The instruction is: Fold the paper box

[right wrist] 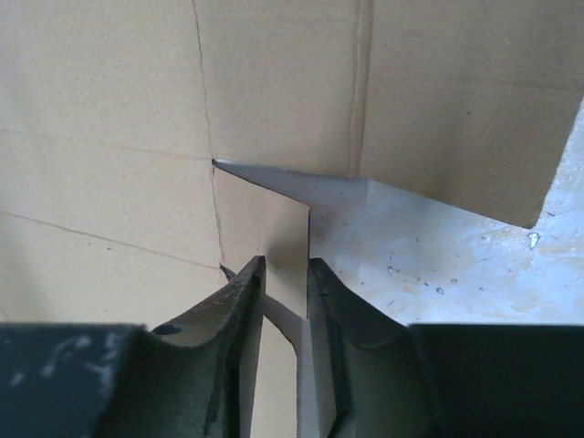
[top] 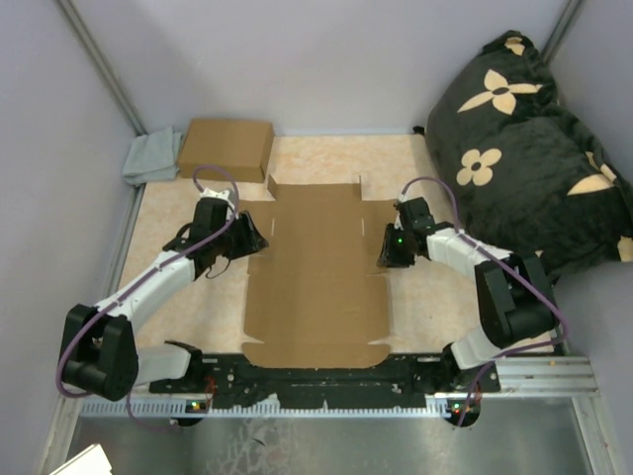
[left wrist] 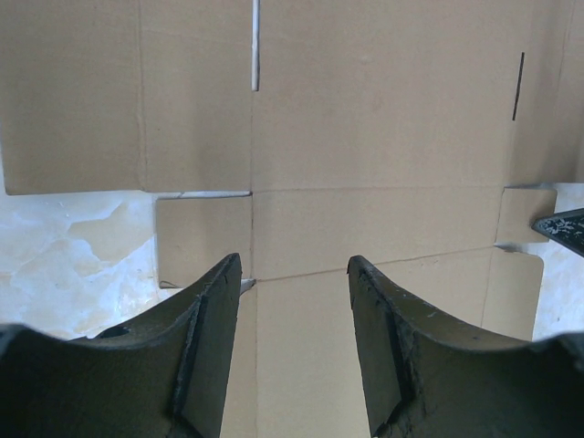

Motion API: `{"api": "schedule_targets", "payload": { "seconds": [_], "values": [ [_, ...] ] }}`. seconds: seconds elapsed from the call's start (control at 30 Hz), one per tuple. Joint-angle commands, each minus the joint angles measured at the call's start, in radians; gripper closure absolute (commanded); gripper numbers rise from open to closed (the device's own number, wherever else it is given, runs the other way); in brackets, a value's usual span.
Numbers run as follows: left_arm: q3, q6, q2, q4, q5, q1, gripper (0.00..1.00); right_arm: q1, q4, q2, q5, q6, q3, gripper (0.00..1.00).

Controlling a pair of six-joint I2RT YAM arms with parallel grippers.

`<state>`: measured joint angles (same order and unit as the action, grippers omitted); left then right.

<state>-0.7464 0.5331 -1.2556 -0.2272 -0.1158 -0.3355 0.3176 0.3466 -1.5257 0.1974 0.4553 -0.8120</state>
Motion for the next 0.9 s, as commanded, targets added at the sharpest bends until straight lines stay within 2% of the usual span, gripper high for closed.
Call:
{"api": "schedule_targets", "payload": {
  "seconds": [0.0,0.13,0.17,0.47,0.87],
  "values": [
    [0.004,0.01,0.01,-0.004,-0.001,0.0,0.43,0.004,-0.036,0.03,0.0,0.007,-0.013,0.78],
    [0.0,0.008,0.005,-0.012,0.009,0.0,0.43,0.004,-0.018,0.077,0.0,0.002,-0.033,0.92],
    [0.0,0.009,0.001,-0.012,0.01,0.0,0.43,0.004,-0.011,0.084,-0.001,-0.002,-0.041,1.0],
    [0.0,0.003,-0.048,-0.026,0.019,0.0,0.43,0.005,0.054,0.105,-0.058,-0.033,-0.1,1.0],
    [-0.014,0.018,-0.22,-0.017,0.055,0.0,0.42,0.004,0.083,0.093,-0.096,-0.056,-0.105,1.0]
  ]
}}
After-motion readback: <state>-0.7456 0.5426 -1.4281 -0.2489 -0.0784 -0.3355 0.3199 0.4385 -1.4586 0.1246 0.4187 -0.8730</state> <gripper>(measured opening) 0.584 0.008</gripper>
